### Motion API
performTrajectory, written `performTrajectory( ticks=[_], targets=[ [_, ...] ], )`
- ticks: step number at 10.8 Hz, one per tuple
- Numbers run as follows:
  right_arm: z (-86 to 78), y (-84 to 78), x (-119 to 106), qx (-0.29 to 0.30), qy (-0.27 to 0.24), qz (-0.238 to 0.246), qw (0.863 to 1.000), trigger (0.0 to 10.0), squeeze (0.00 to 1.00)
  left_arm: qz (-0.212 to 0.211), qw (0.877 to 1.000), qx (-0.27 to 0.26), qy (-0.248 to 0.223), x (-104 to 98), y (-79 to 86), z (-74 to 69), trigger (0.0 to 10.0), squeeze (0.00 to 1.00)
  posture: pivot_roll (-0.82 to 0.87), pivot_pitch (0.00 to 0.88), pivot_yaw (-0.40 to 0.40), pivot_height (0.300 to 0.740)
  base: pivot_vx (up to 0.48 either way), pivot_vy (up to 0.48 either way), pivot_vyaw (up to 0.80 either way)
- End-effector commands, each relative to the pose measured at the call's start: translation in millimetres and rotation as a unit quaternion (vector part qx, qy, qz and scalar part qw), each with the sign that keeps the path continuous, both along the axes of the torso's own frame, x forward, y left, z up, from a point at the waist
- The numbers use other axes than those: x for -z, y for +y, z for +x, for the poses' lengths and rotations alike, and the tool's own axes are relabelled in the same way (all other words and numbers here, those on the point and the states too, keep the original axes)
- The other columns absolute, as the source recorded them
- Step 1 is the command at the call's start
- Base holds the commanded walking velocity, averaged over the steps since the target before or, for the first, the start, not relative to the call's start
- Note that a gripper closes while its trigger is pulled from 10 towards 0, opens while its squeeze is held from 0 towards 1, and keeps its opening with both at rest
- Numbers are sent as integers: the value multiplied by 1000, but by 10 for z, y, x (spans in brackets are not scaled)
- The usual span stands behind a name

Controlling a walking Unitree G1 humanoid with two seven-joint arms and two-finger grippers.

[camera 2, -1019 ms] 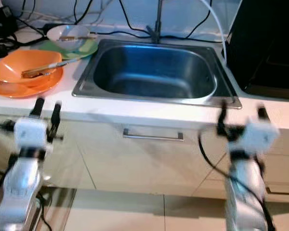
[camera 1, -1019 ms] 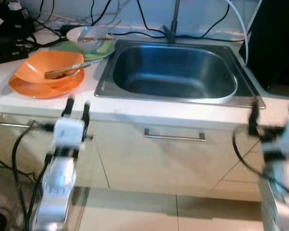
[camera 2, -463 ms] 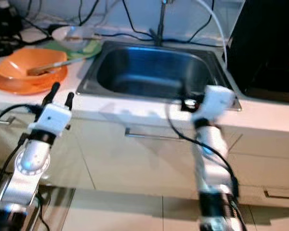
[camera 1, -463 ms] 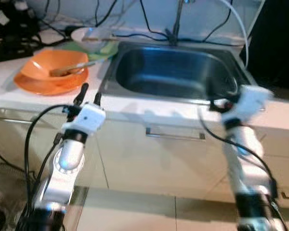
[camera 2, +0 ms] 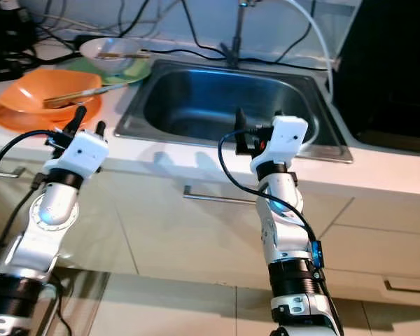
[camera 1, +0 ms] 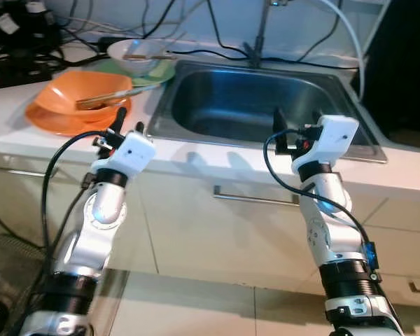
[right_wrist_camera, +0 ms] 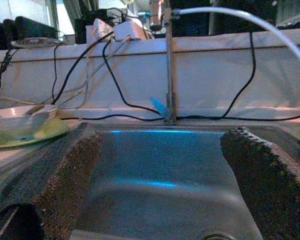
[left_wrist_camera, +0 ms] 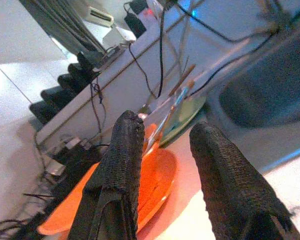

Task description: Kitchen organization

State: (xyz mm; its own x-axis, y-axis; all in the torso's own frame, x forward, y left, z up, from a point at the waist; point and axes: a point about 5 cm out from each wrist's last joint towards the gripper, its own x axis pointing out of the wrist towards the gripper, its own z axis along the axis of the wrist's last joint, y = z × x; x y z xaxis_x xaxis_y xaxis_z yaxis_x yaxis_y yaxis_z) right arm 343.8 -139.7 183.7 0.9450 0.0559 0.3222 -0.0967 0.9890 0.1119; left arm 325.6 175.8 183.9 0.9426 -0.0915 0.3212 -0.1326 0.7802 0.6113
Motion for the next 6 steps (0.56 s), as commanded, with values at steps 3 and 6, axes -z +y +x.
performTrajectory(
  ticks=[3, 6],
  targets=[
    [78, 17, -103, -3, -17, 5, 1000, 10000, 0, -40, 998, 51, -16, -55, -335, 29, 10000, 0, 198, 0, -59, 725, 0, 0, 0],
    [105, -4, -96, 3, -17, 7, 1000, 10000, 0, -45, 997, 58, -18, -58, -381, 36, 10000, 0, 201, 3, -61, 725, 320, 0, 0]
  ],
)
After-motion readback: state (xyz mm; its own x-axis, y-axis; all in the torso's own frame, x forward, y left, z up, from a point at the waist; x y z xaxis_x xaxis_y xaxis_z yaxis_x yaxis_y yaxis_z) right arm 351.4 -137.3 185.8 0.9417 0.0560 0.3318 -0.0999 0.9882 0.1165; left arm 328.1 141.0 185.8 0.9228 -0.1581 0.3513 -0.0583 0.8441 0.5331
